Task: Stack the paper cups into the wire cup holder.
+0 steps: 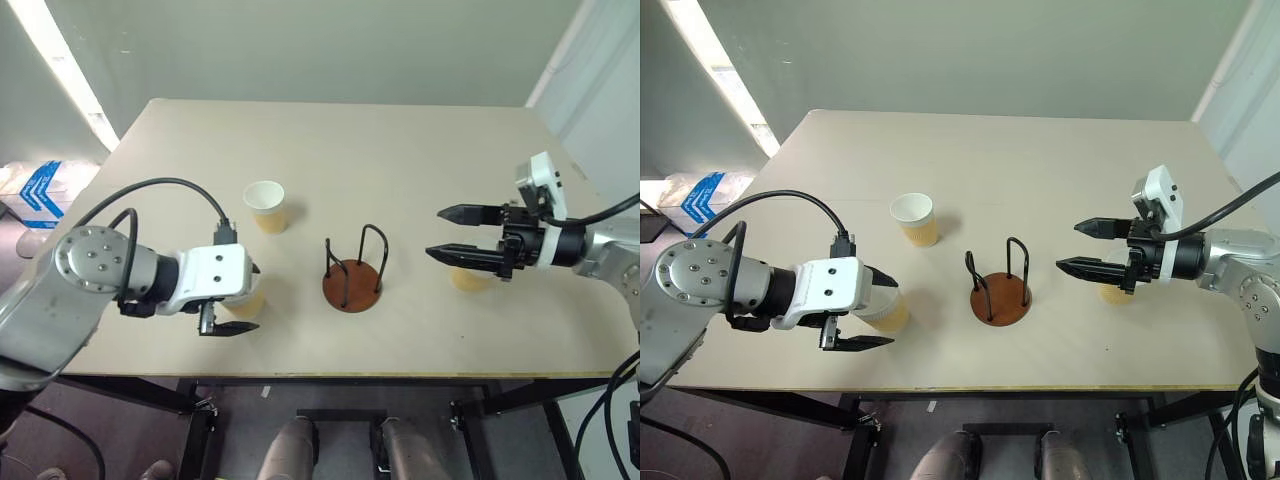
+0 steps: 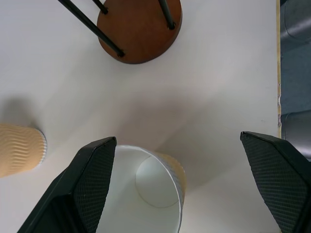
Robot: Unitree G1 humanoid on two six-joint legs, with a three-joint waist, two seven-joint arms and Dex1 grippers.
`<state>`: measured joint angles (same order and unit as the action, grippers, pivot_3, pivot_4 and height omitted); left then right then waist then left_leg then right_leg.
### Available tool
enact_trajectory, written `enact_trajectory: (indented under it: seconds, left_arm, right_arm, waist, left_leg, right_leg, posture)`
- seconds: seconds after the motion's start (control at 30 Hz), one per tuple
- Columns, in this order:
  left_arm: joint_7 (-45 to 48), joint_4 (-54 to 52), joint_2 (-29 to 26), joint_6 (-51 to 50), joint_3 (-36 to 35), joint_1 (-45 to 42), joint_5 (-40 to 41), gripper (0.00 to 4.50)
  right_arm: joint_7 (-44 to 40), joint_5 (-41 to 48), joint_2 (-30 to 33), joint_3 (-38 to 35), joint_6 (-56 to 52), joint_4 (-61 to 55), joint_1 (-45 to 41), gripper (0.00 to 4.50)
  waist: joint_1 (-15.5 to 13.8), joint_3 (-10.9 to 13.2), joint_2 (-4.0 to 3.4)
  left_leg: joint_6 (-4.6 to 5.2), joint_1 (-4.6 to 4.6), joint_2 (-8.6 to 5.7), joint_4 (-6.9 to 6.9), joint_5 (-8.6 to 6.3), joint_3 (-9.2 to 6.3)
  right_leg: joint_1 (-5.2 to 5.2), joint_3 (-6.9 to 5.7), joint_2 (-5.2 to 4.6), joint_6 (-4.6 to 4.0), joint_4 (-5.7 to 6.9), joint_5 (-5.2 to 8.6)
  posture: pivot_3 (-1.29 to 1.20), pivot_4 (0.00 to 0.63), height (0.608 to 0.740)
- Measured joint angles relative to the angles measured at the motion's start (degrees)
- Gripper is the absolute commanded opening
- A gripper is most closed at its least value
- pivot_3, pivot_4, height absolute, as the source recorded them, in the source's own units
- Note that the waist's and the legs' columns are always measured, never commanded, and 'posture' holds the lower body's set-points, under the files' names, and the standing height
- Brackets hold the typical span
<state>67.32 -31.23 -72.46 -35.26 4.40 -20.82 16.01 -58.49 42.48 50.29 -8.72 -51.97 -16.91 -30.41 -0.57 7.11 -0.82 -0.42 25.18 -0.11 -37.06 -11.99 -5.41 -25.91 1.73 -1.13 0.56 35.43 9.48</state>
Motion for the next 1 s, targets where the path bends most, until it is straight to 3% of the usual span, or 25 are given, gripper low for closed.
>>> enact_trajectory:
  seconds: [0.3,0.47,0.6,0.93,1.0]
  left_arm:
    - [-0.1,3.7,-1.2,5.5,1.1,4.7,-6.4,4.50]
    - [-0.4,7.5,1.2,8.6,4.0,4.8,-9.8,4.50]
    - [-0.2,10.6,2.9,11.7,5.4,3.6,-12.0,3.69]
    - [7.3,14.7,5.9,16.6,5.3,0.2,-7.4,0.12]
    - [8.9,15.6,5.9,16.6,5.2,-1.4,-6.1,0.06]
  right_arm:
    - [0.3,0.0,0.0,0.0,2.7,-0.8,0.9,4.46]
    - [0.8,0.0,-0.1,0.0,3.2,-1.0,0.9,4.46]
    - [1.0,0.0,-0.1,0.0,4.0,-1.3,1.0,4.50]
    - [-2.8,-1.2,-0.1,0.0,11.7,-0.3,4.6,4.50]
    - [-3.3,-1.5,-0.1,0.0,12.8,-0.1,4.6,4.50]
  waist:
    - [0.0,0.0,-0.01]
    - [0.0,0.0,-0.01]
    - [0.0,0.0,-0.01]
    - [0.0,0.0,0.02]
    - [0.0,0.0,0.02]
  left_leg:
    - [-0.05,-0.01,0.01,-0.02,-0.04,0.00]
    - [-0.11,0.00,0.01,-0.02,-0.08,0.00]
    - [-0.11,-0.01,0.00,-0.02,-0.08,0.00]
    - [-0.07,-0.05,0.02,-0.06,-0.05,-0.01]
    - [-0.06,-0.06,0.02,-0.09,-0.03,0.00]
  right_leg:
    - [-0.03,0.00,0.00,-0.04,0.08,0.02]
    - [-0.07,0.00,0.00,-0.09,0.16,0.05]
    - [-0.10,0.00,0.00,-0.13,0.24,0.08]
    - [-0.15,-0.04,0.00,-0.19,0.50,0.17]
    - [-0.13,-0.03,0.00,-0.19,0.51,0.17]
  posture:
    - [0.00,0.150,0.740]
    - [0.00,0.150,0.740]
    - [0.00,0.150,0.740]
    - [0.00,0.150,0.740]
    - [0.00,0.150,0.740]
